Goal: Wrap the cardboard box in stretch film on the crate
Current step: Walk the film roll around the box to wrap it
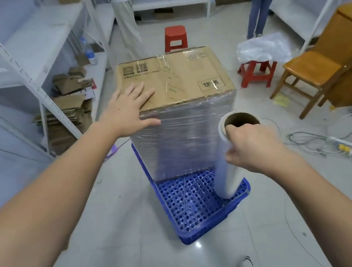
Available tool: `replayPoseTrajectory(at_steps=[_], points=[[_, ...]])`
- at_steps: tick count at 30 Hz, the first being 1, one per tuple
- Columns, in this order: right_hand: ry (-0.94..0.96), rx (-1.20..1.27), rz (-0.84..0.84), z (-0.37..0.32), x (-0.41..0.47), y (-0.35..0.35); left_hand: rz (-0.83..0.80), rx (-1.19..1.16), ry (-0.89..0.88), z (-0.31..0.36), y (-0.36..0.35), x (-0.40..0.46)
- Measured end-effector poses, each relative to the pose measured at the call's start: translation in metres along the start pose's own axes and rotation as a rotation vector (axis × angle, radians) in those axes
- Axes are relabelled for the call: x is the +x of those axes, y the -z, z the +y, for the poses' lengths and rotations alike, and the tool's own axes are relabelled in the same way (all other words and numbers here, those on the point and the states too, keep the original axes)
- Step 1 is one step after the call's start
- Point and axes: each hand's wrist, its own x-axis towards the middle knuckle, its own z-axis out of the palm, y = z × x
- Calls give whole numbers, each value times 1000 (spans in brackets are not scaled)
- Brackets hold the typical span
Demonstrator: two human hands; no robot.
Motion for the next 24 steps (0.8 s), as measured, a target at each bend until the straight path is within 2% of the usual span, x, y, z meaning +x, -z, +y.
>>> replayPoseTrajectory(at_steps=[4, 14, 20, 24], points=[[-74, -123, 22, -14, 2, -2, 71, -33, 48, 3, -7, 3], [-67, -84, -15, -5, -12, 7, 43, -1, 86, 7, -3, 14], [112, -14, 3, -28, -22, 9, 57, 14, 96, 8, -7, 15], [319, -55, 113, -54, -18, 0, 70, 16, 106, 9, -13, 13]])
